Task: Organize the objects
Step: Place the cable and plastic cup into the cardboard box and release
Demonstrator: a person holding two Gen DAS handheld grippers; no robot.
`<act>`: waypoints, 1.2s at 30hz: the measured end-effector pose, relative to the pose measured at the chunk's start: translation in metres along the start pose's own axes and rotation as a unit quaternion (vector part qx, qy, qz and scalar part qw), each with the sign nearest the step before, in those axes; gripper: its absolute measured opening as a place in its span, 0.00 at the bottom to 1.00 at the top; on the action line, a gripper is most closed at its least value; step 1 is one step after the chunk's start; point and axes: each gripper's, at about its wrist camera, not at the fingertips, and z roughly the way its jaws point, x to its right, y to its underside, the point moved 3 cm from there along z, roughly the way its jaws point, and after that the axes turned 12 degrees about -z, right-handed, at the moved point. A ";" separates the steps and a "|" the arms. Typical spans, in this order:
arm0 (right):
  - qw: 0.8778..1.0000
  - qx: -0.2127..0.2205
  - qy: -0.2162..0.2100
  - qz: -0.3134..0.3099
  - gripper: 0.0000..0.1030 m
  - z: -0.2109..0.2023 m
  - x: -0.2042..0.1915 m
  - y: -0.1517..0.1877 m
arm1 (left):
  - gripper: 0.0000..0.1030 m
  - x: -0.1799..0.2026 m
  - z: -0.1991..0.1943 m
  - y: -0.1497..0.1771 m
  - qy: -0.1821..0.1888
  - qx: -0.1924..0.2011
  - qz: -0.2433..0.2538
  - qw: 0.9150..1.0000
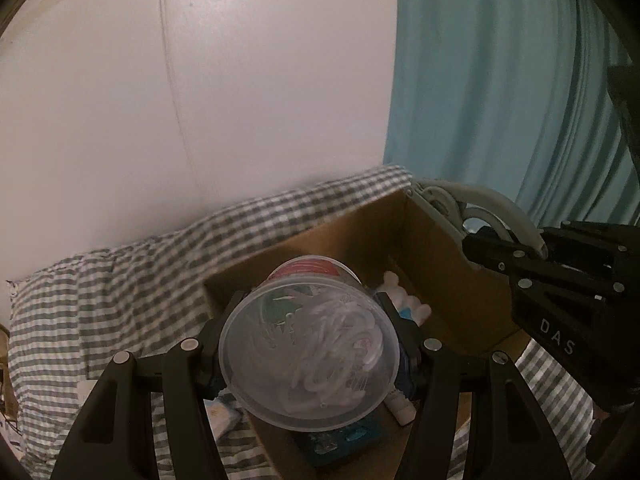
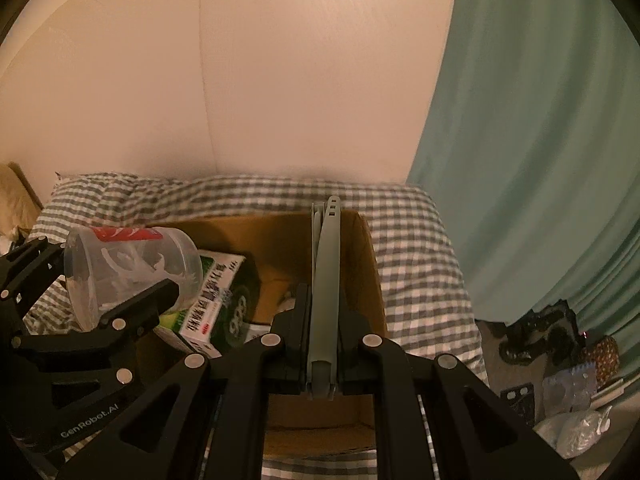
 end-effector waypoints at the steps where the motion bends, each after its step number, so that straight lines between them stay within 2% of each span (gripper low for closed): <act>1: 1.000 -0.001 -0.001 0.001 0.08 0.002 0.000 0.000 | 0.61 0.001 0.000 0.001 0.002 -0.002 0.003 1.000; 7: 1.000 0.004 -0.002 0.004 0.10 -0.002 0.000 -0.002 | 0.63 0.004 -0.005 0.002 0.007 -0.007 0.018 1.000; 9: 1.000 0.011 0.005 0.005 0.24 -0.009 0.003 -0.004 | 0.65 0.002 -0.009 -0.001 -0.007 -0.005 0.014 1.000; 10: 1.000 0.014 0.007 0.006 0.38 -0.008 0.004 -0.002 | 0.69 0.001 -0.016 -0.002 -0.009 0.001 0.016 1.000; 11: 1.000 0.019 0.010 0.007 0.43 -0.012 0.004 -0.003 | 0.74 0.000 -0.020 -0.004 -0.011 0.007 0.017 1.000; 18: 0.999 0.040 0.029 0.019 0.43 -0.044 0.007 -0.007 | 0.81 -0.008 -0.056 -0.016 -0.023 0.030 0.026 0.999; 20: 0.998 0.044 0.033 0.022 0.43 -0.053 0.009 -0.008 | 0.86 -0.018 -0.067 -0.017 -0.032 0.035 0.025 0.999; 25: 0.997 0.061 0.030 0.037 0.46 -0.083 -0.001 -0.006 | 0.90 -0.047 -0.095 -0.023 -0.050 0.046 0.007 0.998; 28: 0.997 0.066 0.025 0.030 0.49 -0.102 -0.018 0.001 | 0.97 -0.072 -0.118 -0.019 -0.071 0.060 0.001 0.996; 31: 0.997 0.070 0.023 0.019 0.54 -0.120 -0.040 0.009 | 0.98 -0.098 -0.137 -0.014 -0.082 0.067 -0.008 0.994; 36: 0.996 0.085 -0.005 0.024 0.63 -0.145 -0.084 0.026 | 1.00 -0.145 -0.169 0.006 -0.105 0.074 -0.026 0.991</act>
